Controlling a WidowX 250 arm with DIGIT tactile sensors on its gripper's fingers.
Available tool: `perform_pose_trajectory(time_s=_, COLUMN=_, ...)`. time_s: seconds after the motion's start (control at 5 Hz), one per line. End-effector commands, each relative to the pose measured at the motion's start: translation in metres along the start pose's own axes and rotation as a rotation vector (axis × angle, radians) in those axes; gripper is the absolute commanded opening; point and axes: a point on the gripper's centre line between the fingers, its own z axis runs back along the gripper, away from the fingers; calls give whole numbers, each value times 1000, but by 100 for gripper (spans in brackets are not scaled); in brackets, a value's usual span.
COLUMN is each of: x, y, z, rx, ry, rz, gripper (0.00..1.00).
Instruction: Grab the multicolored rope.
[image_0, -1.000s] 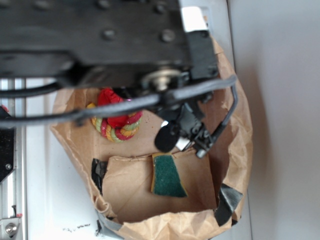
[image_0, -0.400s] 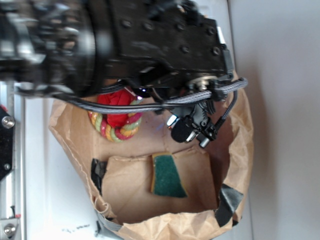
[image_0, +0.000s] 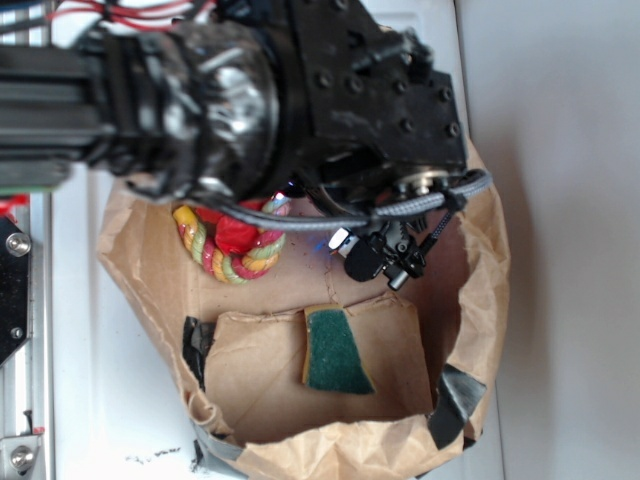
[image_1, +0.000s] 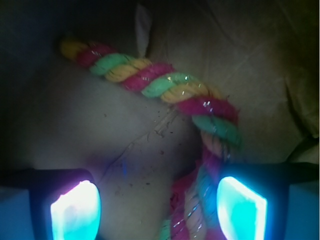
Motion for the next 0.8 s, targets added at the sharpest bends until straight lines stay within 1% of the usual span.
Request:
perform_pose_trajectory(time_s=0.0, x=6, y=17, z=5, rx=11, ry=-14, rz=2, gripper=100)
perform_pose_trajectory(time_s=0.2, x=6, y=16, z=3, rx=9, ry=-21, rz=3, gripper=100)
perform_pose_trajectory(time_s=0.4, x=3, y=13, z=2, rx=-6, ry=-29, rz=10, gripper=100)
perform_pose_trajectory(time_s=0.6, x=4, y=10, z=1, rx=-19, ry=-29, rz=-29, gripper=100)
